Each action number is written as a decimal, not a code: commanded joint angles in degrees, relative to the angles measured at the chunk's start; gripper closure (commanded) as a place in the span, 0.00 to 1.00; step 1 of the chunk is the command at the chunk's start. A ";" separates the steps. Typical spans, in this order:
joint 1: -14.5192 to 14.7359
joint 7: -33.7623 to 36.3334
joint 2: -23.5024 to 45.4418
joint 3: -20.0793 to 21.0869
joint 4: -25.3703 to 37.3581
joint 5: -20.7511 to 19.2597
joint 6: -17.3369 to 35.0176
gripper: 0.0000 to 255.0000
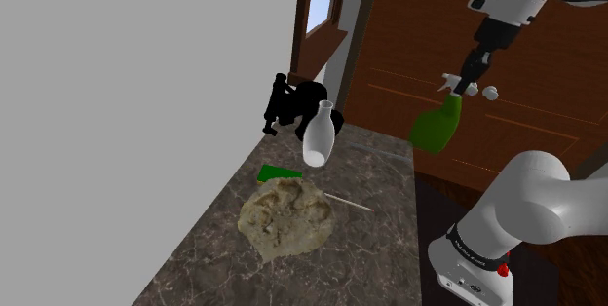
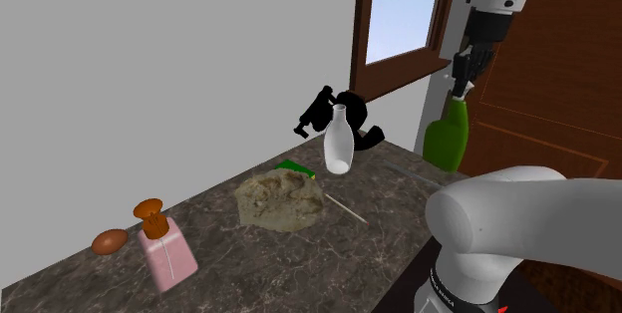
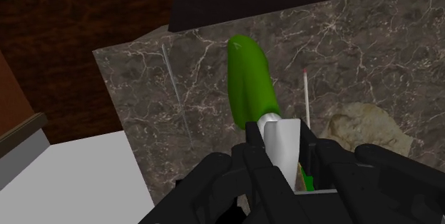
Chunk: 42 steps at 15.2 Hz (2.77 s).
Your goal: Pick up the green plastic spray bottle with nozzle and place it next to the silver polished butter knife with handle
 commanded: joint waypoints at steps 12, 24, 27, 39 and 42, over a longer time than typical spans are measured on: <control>-1.40 -0.22 -3.36 -2.11 -11.57 -2.24 8.23 1.00; -2.94 -0.54 -4.74 -4.76 -21.19 -4.92 16.37 1.00; -3.37 -0.64 -4.72 -5.55 -23.43 -5.71 18.57 1.00; -3.95 -0.80 -4.45 -6.62 -26.15 -6.77 21.50 0.00; -3.95 -0.80 -4.45 -6.62 -26.15 -6.78 21.50 0.00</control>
